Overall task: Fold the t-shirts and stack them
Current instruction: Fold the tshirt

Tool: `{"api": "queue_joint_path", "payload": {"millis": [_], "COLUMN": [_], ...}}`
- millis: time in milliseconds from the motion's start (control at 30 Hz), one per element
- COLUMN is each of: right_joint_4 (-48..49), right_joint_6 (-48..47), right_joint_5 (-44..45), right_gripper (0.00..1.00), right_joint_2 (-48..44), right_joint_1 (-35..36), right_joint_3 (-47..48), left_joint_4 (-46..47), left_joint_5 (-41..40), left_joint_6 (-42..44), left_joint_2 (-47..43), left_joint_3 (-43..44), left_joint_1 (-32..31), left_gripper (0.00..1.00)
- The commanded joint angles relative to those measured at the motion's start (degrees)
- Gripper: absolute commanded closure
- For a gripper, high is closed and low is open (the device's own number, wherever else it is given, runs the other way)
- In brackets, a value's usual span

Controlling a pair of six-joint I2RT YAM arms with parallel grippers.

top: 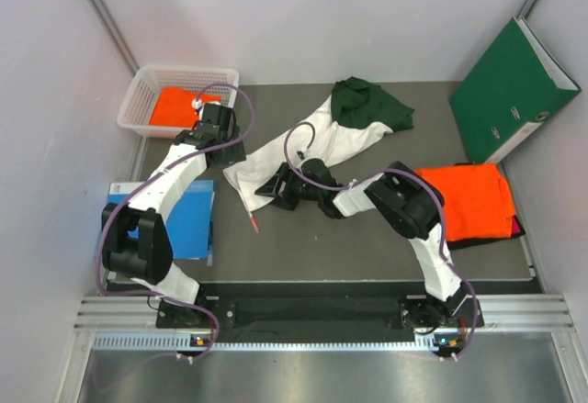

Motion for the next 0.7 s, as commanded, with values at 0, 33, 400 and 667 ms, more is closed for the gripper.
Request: {"api": "queue_joint_path", "payload": {"millis": [0,33,400,667], "right_joint_4": [-6.04,-6.91,-9.64,-22.29], "right_joint_6": [-0.71,-1.41,-10.72,-18.55], "right_joint_5": [2.78,3.31,1.29,-0.91], "right_gripper": [0.59,0.78,0.96,0.97], "right_joint_2": [2.45,2.36,-14.13,-28.04], "right_joint_1": [1.04,1.04,-1.24,-3.96], "right_joint_3": [1.66,1.58,-8.7,-22.21], "left_joint_4": [0.85,0.76,0.85,1.2], "left_joint_5": [-2.02,-2.11,-1.76,-0.62], "left_joint_6": [1.08,1.08,0.64,0.64], "left_joint_2": [-3.4,-3.49,-1.65,-0.24], "left_joint_3": [-0.13,-0.13,-0.22,-0.39], "left_joint_1": [-0.06,-0.06,-0.06,-0.06], "left_gripper": [0.01,0.01,0.01,0.01]}}
